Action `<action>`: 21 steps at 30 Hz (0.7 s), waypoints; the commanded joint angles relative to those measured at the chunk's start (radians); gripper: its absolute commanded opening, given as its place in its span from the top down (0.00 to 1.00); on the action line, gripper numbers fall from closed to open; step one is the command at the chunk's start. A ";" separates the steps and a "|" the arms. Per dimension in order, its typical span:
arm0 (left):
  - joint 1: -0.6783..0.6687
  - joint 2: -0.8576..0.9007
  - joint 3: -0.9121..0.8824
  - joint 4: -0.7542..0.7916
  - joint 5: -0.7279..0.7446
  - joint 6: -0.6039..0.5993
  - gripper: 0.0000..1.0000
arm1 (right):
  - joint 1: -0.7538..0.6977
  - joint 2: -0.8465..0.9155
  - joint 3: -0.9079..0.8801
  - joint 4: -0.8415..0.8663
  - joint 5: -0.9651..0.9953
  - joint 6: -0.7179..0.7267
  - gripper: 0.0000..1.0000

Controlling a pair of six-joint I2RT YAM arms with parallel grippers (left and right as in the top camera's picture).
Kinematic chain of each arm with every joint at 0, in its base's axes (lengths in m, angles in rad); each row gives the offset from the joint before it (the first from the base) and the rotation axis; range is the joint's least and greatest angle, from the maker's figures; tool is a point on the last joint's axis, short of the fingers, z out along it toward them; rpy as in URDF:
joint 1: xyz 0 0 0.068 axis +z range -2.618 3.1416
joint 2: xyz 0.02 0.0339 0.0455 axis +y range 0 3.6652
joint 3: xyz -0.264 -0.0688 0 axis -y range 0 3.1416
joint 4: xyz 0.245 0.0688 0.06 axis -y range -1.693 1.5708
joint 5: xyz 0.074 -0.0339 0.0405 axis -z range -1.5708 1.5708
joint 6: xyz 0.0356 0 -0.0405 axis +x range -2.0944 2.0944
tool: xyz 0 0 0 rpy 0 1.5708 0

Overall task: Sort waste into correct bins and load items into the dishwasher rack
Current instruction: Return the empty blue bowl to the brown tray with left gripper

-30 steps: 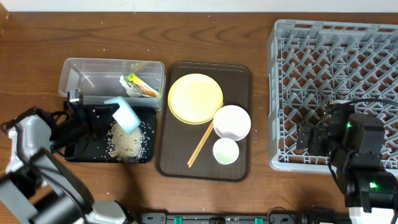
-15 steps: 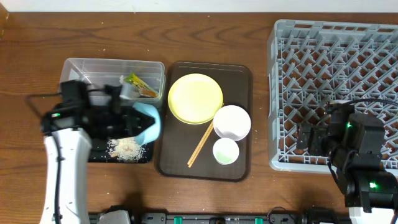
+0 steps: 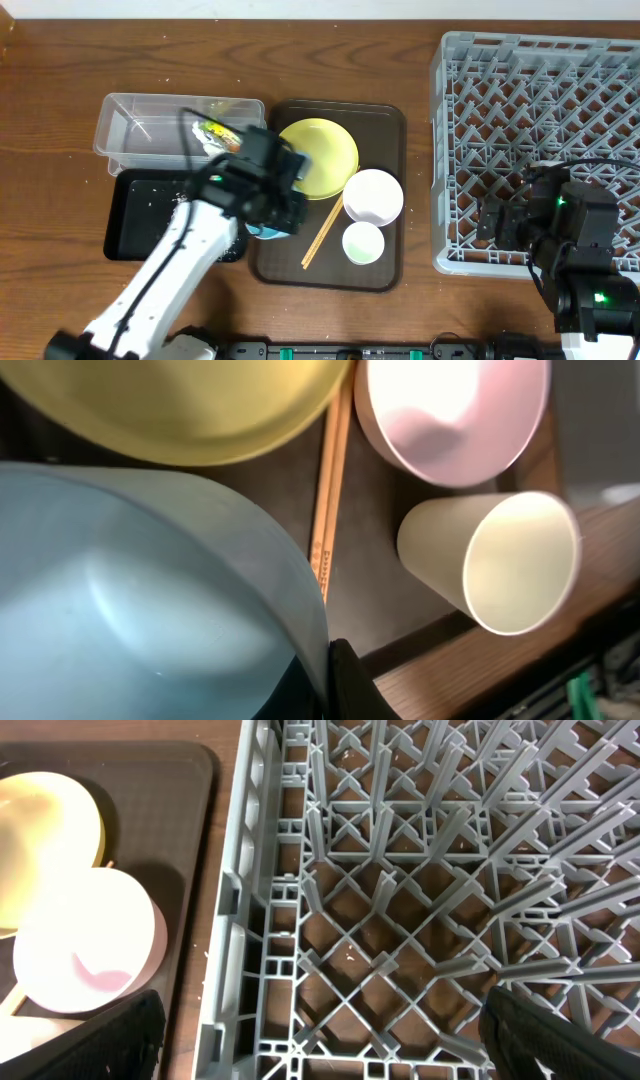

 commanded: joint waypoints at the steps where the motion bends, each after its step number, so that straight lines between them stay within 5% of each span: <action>1: -0.050 0.066 0.000 0.019 -0.071 -0.032 0.93 | 0.002 -0.002 0.021 -0.001 -0.008 0.009 0.01; 8: -0.103 0.210 0.000 0.051 -0.071 -0.032 0.86 | 0.002 -0.002 0.021 -0.001 -0.008 0.009 0.01; 11: -0.104 0.228 0.000 0.050 -0.071 -0.032 0.65 | 0.002 -0.002 0.021 -0.001 -0.008 0.009 0.01; 13: -0.104 0.223 0.002 0.051 -0.071 -0.032 0.60 | 0.002 -0.002 0.021 0.000 -0.008 0.009 0.01; 21: -0.104 0.114 0.067 0.018 -0.059 -0.032 0.57 | 0.002 -0.002 0.021 0.000 -0.008 0.009 0.01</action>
